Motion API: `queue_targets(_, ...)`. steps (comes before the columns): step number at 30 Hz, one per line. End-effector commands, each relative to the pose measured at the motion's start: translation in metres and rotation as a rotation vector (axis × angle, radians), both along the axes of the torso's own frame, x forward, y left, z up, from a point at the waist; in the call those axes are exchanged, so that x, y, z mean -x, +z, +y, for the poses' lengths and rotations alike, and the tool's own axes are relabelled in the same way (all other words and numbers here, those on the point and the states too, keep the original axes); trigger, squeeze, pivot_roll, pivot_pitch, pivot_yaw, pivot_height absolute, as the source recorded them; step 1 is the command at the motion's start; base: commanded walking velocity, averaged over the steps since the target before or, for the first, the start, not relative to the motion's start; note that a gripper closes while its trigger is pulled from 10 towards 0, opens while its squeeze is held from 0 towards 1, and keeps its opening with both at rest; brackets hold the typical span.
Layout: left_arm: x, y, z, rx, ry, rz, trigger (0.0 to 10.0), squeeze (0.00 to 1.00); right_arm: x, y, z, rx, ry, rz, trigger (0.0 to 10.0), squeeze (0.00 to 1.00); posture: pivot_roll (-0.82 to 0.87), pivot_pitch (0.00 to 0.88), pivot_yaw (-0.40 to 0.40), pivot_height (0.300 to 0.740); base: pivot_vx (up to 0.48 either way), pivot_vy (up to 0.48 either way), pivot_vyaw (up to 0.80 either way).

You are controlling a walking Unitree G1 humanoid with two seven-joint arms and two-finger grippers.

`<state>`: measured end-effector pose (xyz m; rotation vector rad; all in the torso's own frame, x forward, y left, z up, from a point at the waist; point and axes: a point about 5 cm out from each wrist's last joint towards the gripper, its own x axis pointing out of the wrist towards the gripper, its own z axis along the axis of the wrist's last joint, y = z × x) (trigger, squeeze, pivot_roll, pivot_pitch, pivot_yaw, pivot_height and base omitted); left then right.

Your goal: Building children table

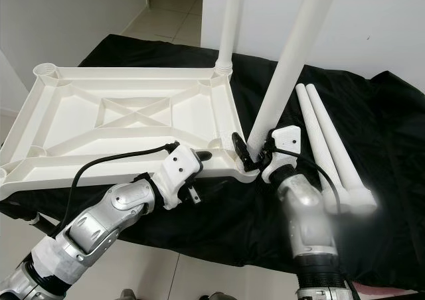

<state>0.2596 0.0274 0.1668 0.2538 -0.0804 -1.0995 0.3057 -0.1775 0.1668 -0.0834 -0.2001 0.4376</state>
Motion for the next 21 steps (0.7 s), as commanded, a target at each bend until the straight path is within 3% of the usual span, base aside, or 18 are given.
queue_targets(1,0.003,-0.002,-0.001,-0.026,-0.078,-0.003,10.0,0.00,-0.002,-0.001,-0.001,0.016,0.035,0.004,10.0,0.00,-0.01,0.061,-0.056,0.740,0.000,0.000,0.00)
queue_targets(2,0.003,-0.001,-0.001,-0.027,-0.078,-0.005,10.0,0.00,-0.005,-0.002,-0.002,0.027,0.056,0.014,4.0,0.00,-0.01,0.061,-0.056,0.740,0.000,0.000,0.00)
queue_targets(4,0.002,-0.001,-0.001,-0.028,-0.078,-0.007,10.0,0.00,-0.007,-0.003,-0.003,0.033,0.069,0.021,4.0,0.00,-0.01,0.061,-0.056,0.740,0.000,0.000,0.00)
queue_targets(5,0.002,-0.001,-0.001,-0.028,-0.078,-0.009,10.0,0.00,-0.008,-0.004,-0.004,0.044,0.083,0.022,0.9,0.00,0.00,0.054,-0.059,0.740,0.000,0.000,0.00)
queue_targets(7,0.002,-0.001,-0.001,-0.028,-0.078,-0.009,10.0,0.00,-0.008,-0.004,-0.004,0.044,0.083,0.022,0.9,0.00,0.00,0.054,-0.059,0.740,0.000,0.000,0.00)
queue_targets(8,0.002,-0.001,0.000,-0.028,-0.075,-0.011,10.0,0.00,-0.009,-0.006,-0.004,0.054,0.097,0.026,0.0,0.00,0.00,0.052,-0.061,0.740,0.000,0.000,0.00)
queue_targets(18,0.003,-0.001,0.001,-0.030,-0.071,-0.015,10.0,0.00,-0.010,-0.015,-0.011,0.044,0.124,0.072,0.0,0.00,0.00,0.053,-0.063,0.740,0.000,0.000,0.00)
queue_targets(19,0.003,-0.002,0.001,-0.031,-0.070,-0.015,10.0,0.00,-0.010,-0.016,-0.011,0.027,0.119,0.082,3.3,0.00,0.01,0.054,-0.064,0.740,0.000,0.000,0.00)
queue_targets(20,0.003,-0.002,0.001,-0.031,-0.070,-0.015,10.0,0.00,-0.010,-0.016,-0.011,0.027,0.119,0.082,3.3,0.00,0.01,0.054,-0.064,0.740,0.000,0.000,0.00)
queue_targets(21,0.003,-0.002,0.001,-0.031,-0.070,-0.014,10.0,0.00,-0.009,-0.016,-0.009,0.000,0.111,0.087,10.0,0.00,0.00,0.054,-0.064,0.740,0.000,0.000,0.00)
